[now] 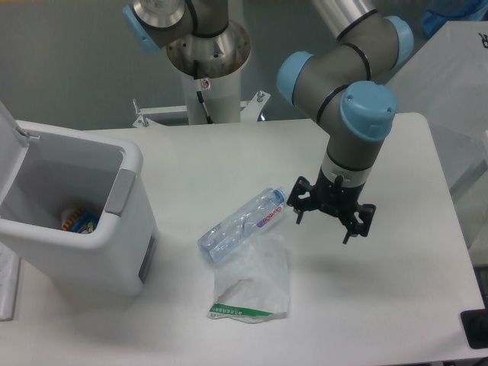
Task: Open the trash can
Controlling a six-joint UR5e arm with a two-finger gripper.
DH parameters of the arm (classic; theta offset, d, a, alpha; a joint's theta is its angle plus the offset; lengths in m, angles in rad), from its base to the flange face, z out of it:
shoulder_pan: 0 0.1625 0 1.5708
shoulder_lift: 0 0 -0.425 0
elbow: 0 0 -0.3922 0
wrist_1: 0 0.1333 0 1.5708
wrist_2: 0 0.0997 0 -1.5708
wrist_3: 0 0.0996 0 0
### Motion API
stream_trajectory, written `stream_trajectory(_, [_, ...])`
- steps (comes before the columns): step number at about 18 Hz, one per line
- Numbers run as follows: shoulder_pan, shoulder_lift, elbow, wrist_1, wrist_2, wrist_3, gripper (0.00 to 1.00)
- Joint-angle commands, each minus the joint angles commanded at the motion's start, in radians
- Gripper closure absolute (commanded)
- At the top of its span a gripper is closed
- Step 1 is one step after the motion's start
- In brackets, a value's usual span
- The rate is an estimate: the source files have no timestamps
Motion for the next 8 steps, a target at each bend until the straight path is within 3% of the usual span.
stream_trajectory(8, [-0.009,-0.002,-0.006,0.008,0.011,0.066,0.00])
